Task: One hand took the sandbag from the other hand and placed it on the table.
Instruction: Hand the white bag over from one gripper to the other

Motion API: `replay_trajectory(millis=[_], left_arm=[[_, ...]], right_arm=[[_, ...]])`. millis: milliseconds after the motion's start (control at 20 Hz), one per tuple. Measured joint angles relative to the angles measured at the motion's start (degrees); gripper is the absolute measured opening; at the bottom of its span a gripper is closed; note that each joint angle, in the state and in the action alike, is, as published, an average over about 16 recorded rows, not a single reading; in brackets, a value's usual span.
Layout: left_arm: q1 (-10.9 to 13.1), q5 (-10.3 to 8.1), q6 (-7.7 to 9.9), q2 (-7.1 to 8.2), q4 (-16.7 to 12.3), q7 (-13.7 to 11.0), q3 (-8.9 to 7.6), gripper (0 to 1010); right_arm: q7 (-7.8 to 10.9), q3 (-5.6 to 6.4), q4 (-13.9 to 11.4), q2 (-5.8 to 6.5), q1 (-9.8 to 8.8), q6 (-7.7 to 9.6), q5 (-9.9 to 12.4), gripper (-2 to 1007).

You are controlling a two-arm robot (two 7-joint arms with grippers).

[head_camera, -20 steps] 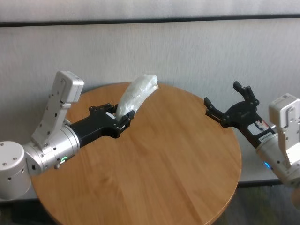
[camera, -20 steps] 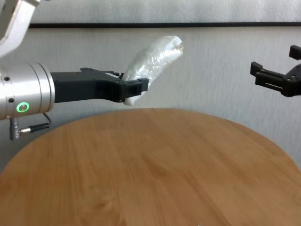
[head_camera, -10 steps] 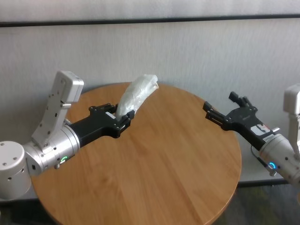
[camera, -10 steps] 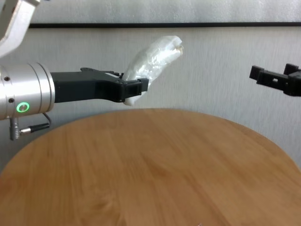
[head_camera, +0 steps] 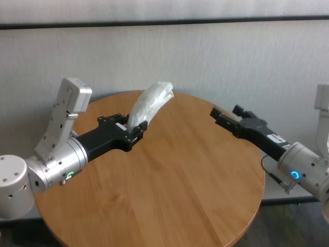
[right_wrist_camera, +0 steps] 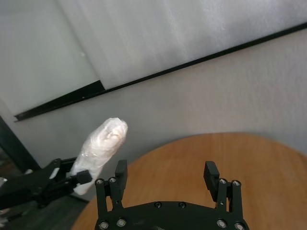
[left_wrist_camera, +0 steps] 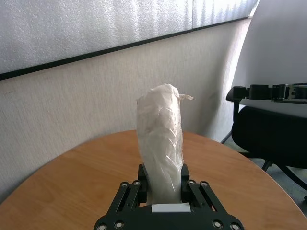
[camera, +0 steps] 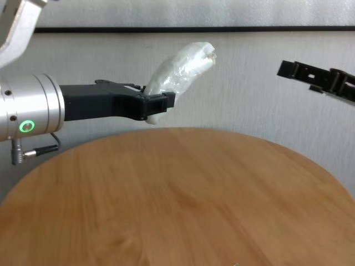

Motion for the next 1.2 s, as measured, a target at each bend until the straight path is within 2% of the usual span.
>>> replay_trajectory(millis=[300, 550, 850, 1200], left_arm=[[0.00, 0.00, 0.00, 0.00, 0.00, 0.00, 0.00, 400], [0.00, 0.00, 0.00, 0.00, 0.00, 0.00, 0.00, 400], [0.00, 0.00, 0.00, 0.00, 0.00, 0.00, 0.00, 400], [0.00, 0.00, 0.00, 0.00, 0.00, 0.00, 0.00, 400]], right_arm=[[0.09, 0.58, -0.57, -1.72, 0.45, 6.02, 7.57, 1002], [-0.87, 0.69, -0.40, -3.13, 1.07, 9.77, 12.50, 1002], [-1.71, -0.26, 0.66, -4.55, 2.62, 12.40, 16.00, 1002], [-2.51, -2.05, 2.23, -6.13, 5.02, 13.87, 18.12, 1002]])
